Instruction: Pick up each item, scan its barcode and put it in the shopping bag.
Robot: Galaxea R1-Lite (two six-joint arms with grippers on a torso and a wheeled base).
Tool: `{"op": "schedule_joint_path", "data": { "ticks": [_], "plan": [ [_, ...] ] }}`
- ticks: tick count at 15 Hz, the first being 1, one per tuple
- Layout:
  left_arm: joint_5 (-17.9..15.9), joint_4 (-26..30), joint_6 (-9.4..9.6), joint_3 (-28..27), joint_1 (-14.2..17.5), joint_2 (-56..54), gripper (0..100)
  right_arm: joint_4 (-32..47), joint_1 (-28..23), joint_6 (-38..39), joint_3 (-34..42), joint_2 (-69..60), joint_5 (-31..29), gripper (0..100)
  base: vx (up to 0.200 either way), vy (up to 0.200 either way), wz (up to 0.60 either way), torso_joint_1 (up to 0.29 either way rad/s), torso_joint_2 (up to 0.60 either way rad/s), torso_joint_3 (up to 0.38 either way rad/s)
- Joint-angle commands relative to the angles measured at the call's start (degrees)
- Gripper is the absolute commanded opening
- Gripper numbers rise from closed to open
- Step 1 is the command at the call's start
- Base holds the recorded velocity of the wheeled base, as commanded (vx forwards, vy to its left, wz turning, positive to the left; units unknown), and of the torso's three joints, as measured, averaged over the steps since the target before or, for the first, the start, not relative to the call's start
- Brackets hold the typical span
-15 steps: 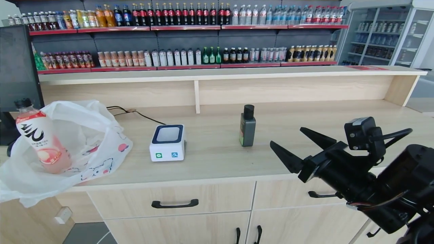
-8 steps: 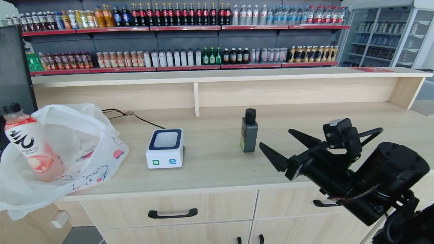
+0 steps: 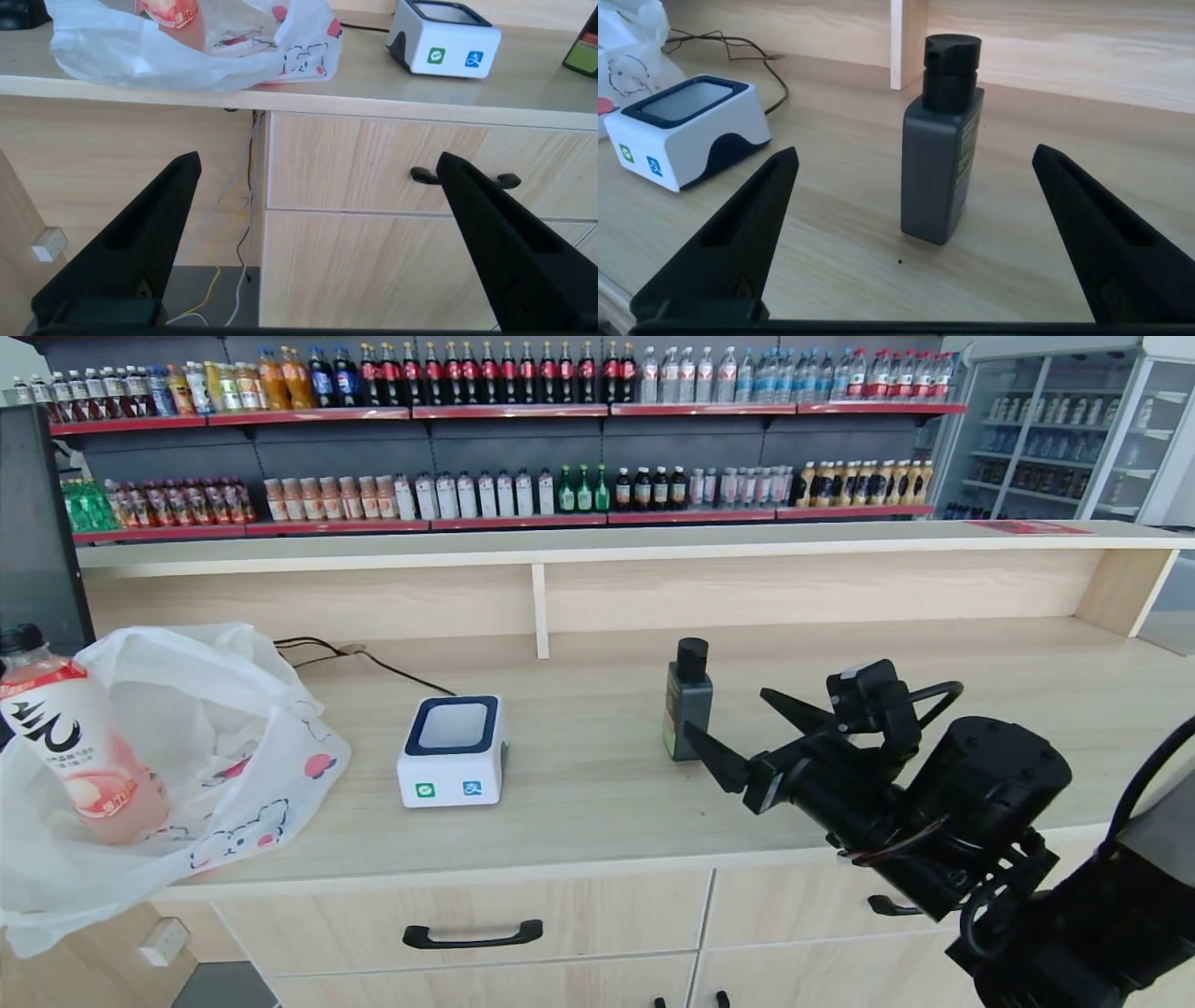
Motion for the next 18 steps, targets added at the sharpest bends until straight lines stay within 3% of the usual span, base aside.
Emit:
{"op": "schedule_joint_path", "data": {
  "ticks": [1, 7, 18],
  "plan": [
    [0.0, 0.0, -0.04, 0.0, 0.0, 0.0, 100, -0.1, 0.0, 0.0, -3.3, 4.3, 0.0, 100, 0.0, 0.0, 0.0, 0.0, 0.0, 0.0],
    [0.0, 0.0, -0.13, 0.0, 0.0, 0.0, 100, -0.1, -0.2, 0.1, -8.9, 7.6, -0.2, 100, 0.0, 0.0, 0.0, 0.0, 0.0, 0.0],
    [0.0, 0.0, -0.22, 0.0, 0.0, 0.0, 100, -0.1, -0.8, -0.2, -10.9, 10.6, -0.4, 100, 0.0, 0.0, 0.0, 0.0, 0.0, 0.0]
  ]
}}
